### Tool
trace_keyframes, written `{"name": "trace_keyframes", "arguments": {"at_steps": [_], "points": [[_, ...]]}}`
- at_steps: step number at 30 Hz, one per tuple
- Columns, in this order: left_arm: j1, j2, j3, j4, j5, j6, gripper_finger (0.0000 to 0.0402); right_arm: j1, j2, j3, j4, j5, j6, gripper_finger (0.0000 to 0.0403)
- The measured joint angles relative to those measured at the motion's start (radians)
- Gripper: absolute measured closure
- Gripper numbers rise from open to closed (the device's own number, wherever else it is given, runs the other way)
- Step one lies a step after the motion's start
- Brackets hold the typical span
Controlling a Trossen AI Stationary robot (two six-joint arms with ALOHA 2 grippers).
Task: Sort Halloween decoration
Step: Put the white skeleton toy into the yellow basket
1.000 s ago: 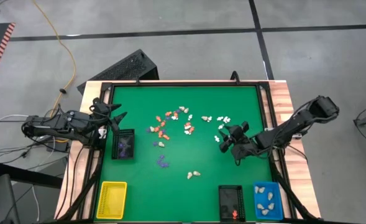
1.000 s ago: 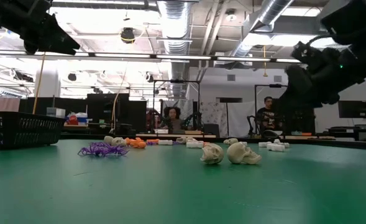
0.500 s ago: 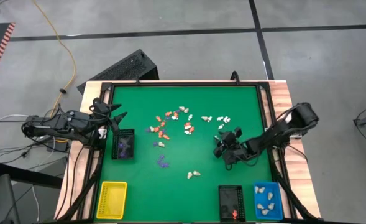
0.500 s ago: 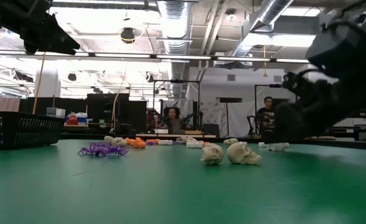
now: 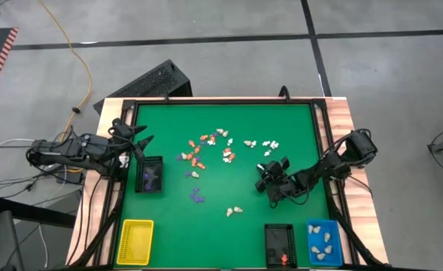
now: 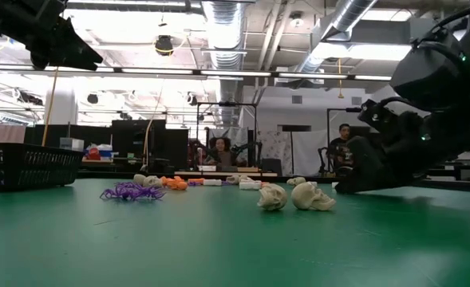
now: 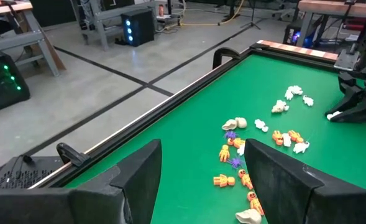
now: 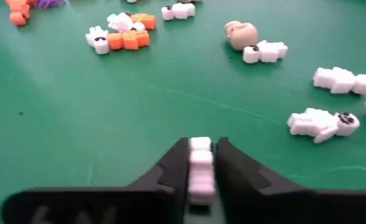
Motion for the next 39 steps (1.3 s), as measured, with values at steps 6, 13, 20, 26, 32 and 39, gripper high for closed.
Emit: {"name": "trace_keyframes", "arguments": {"at_steps": [6,13,20,26,32,39], "points": [[0.0,0.0,0.0,0.0,0.0,0.0,0.0181,-0.004,-0.004,0.012,-0.01,-0.006,-0.008,0.0369],[0.0,0.0,0.0,-0.001,-0.001,0.0,0.0181,-0.026,-0.023,0.07,-0.015,0.01,-0.108,0.0369],[0.0,0.0,0.0,-0.001,-0.001,0.0,0.0181,-0.089,-0.081,0.19,-0.006,-0.058,-0.37,0.0369],[0.0,0.0,0.0,0.0,-0.001,0.0,0.0181,-0.169,-0.077,0.348,0.0,-0.192,-0.603,0.0369],[0.0,0.0,0.0,0.0,-0.001,0.0,0.0181,-0.231,-0.077,0.479,0.001,-0.319,-0.76,0.0369],[0.0,0.0,0.0,0.0,-0.001,0.0,0.0181,-0.261,-0.077,0.579,0.011,-0.456,-0.837,0.0369]]}}
